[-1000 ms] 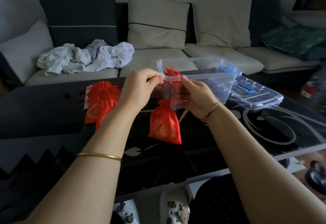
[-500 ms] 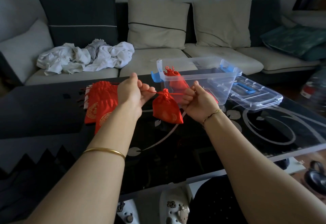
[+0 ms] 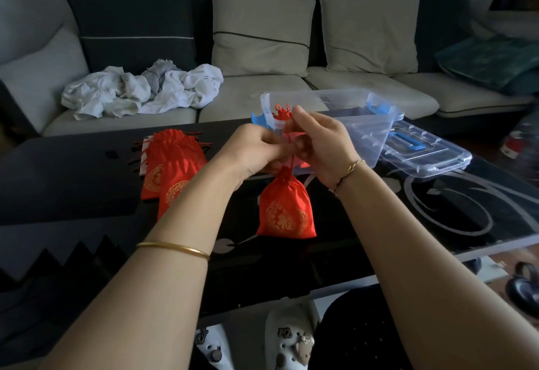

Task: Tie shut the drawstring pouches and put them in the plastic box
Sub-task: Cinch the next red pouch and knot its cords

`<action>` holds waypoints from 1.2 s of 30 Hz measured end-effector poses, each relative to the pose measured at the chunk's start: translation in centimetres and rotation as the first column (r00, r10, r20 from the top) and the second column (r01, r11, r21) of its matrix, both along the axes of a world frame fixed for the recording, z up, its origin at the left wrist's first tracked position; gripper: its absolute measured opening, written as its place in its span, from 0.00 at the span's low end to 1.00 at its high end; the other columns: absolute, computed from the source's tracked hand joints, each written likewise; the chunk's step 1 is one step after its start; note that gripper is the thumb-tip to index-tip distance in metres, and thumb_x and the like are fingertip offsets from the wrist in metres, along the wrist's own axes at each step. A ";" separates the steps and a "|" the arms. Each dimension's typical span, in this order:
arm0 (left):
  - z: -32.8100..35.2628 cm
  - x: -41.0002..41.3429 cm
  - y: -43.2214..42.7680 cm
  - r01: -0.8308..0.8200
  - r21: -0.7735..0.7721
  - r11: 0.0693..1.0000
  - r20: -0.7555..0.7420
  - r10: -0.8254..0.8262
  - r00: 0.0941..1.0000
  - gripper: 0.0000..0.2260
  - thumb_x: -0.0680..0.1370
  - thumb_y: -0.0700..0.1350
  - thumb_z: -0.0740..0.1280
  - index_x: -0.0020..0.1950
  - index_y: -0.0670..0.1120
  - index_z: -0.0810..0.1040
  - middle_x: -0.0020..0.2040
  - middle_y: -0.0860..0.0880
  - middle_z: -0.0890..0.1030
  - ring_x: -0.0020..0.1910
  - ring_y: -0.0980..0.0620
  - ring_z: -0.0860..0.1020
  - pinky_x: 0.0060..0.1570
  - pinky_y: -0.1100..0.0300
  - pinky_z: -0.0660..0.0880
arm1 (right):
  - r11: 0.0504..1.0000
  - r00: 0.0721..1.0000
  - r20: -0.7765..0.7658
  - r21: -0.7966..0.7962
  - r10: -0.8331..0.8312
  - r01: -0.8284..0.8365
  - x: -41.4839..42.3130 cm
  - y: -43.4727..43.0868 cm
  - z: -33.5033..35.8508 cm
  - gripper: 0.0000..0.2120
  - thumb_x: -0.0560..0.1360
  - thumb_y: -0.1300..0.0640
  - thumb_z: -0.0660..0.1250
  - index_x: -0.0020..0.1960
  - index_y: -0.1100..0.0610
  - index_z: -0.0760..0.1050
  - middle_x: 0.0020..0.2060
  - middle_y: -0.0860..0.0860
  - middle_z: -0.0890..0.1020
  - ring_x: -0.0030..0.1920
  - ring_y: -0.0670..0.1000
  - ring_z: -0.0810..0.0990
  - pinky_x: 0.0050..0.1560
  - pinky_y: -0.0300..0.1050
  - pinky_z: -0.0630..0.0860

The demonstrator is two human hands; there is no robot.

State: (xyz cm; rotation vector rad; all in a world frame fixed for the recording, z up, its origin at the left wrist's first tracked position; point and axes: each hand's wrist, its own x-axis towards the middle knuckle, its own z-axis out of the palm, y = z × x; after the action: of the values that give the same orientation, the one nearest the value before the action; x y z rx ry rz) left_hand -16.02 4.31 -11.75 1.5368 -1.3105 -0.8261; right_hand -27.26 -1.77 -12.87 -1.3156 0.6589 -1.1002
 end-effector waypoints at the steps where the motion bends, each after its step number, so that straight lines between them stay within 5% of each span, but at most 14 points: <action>1: 0.0 -0.1 -0.1 -0.004 -0.003 1.000 0.006 0.004 1.000 0.08 0.74 0.42 0.71 0.34 0.44 0.78 0.22 0.55 0.77 0.21 0.62 0.74 0.27 0.70 0.70 | 1.000 0.998 -0.054 -0.003 -0.012 0.012 -0.1 0.1 0.0 0.15 0.79 0.52 0.61 0.36 0.58 0.75 0.29 0.53 0.73 0.24 0.46 0.65 0.26 0.38 0.62; 4: -0.2 0.0 -0.2 -0.022 0.006 1.000 0.001 0.022 1.000 0.07 0.73 0.44 0.72 0.38 0.42 0.79 0.23 0.55 0.77 0.22 0.63 0.74 0.28 0.69 0.71 | 0.999 0.971 -0.238 0.034 -0.020 0.029 -0.5 0.2 -0.1 0.17 0.80 0.49 0.56 0.42 0.59 0.74 0.30 0.55 0.75 0.22 0.48 0.68 0.27 0.40 0.64; 10: -0.6 0.3 -0.6 -0.088 -0.005 0.996 -0.045 0.088 0.995 0.08 0.76 0.40 0.68 0.36 0.46 0.76 0.32 0.49 0.78 0.25 0.59 0.74 0.35 0.62 0.75 | 0.992 0.985 -0.168 0.119 0.051 -0.031 -0.9 0.3 -0.2 0.05 0.78 0.66 0.58 0.47 0.64 0.72 0.31 0.57 0.77 0.23 0.48 0.76 0.26 0.40 0.73; 15: -0.7 0.4 -0.5 -0.171 -0.020 0.985 -0.094 0.168 0.981 0.08 0.77 0.39 0.67 0.37 0.45 0.74 0.34 0.46 0.78 0.26 0.56 0.76 0.31 0.62 0.78 | 0.983 0.923 -0.381 -0.182 -0.050 -0.022 -1.5 0.0 -0.8 0.07 0.70 0.70 0.65 0.41 0.59 0.72 0.34 0.58 0.78 0.32 0.52 0.76 0.34 0.43 0.76; 18: -0.8 0.5 -0.6 -0.194 -0.010 0.981 -0.116 0.191 0.975 0.08 0.78 0.38 0.65 0.38 0.44 0.74 0.33 0.46 0.79 0.23 0.59 0.77 0.31 0.61 0.79 | 0.903 0.847 -0.491 -0.429 -0.205 -0.030 -1.3 0.3 -1.0 0.09 0.68 0.64 0.72 0.40 0.54 0.74 0.36 0.50 0.78 0.35 0.45 0.75 0.37 0.34 0.73; 23: -0.7 0.1 -0.7 -0.239 -0.008 0.971 -0.119 0.236 0.964 0.09 0.77 0.37 0.65 0.37 0.43 0.74 0.32 0.45 0.78 0.23 0.57 0.77 0.31 0.60 0.79 | 0.781 0.800 -0.493 -0.622 -0.342 -0.049 -0.9 0.7 -1.2 0.05 0.68 0.62 0.71 0.42 0.56 0.77 0.35 0.47 0.76 0.34 0.43 0.71 0.35 0.30 0.66; 27: -0.5 0.2 -0.7 -0.249 -0.017 0.968 -0.154 0.244 0.957 0.09 0.76 0.35 0.66 0.36 0.42 0.75 0.33 0.44 0.78 0.24 0.57 0.78 0.31 0.61 0.80 | 0.690 0.706 -0.547 -0.715 -0.451 -0.113 -0.6 0.7 -1.0 0.04 0.70 0.61 0.68 0.44 0.58 0.80 0.37 0.47 0.75 0.39 0.46 0.71 0.36 0.37 0.63; 30: -0.2 0.6 -0.7 -0.341 -0.078 0.937 -0.075 0.335 0.939 0.03 0.75 0.35 0.65 0.44 0.42 0.76 0.41 0.43 0.81 0.32 0.53 0.81 0.38 0.58 0.81 | 0.804 0.732 -0.561 -0.594 -0.386 -0.031 -0.4 0.3 -1.3 0.04 0.71 0.60 0.69 0.40 0.59 0.81 0.32 0.47 0.78 0.35 0.46 0.74 0.37 0.36 0.70; 33: 0.1 0.9 -0.4 -0.358 -0.206 0.911 0.126 0.388 0.913 0.05 0.73 0.37 0.67 0.47 0.46 0.75 0.42 0.46 0.80 0.40 0.51 0.81 0.45 0.54 0.80 | 0.946 0.829 -0.510 -0.316 -0.231 0.069 -0.4 -0.2 -1.6 0.05 0.69 0.60 0.71 0.37 0.62 0.81 0.34 0.56 0.81 0.37 0.54 0.79 0.43 0.49 0.79; 36: 0.5 0.4 0.0 -0.156 -0.265 0.951 0.367 0.249 0.896 0.07 0.70 0.39 0.70 0.37 0.51 0.78 0.38 0.52 0.75 0.37 0.55 0.75 0.44 0.59 0.75 | 0.991 0.892 -0.436 -0.109 -0.119 0.079 -0.6 -0.2 -1.6 0.08 0.70 0.62 0.70 0.34 0.65 0.78 0.28 0.56 0.75 0.27 0.49 0.71 0.27 0.38 0.69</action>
State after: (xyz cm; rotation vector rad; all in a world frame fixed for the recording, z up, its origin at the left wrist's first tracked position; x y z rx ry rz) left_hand -15.61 4.30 -11.22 1.6711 -1.4409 -0.2197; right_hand -27.85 -2.02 -14.47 -1.6456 1.0325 -0.9207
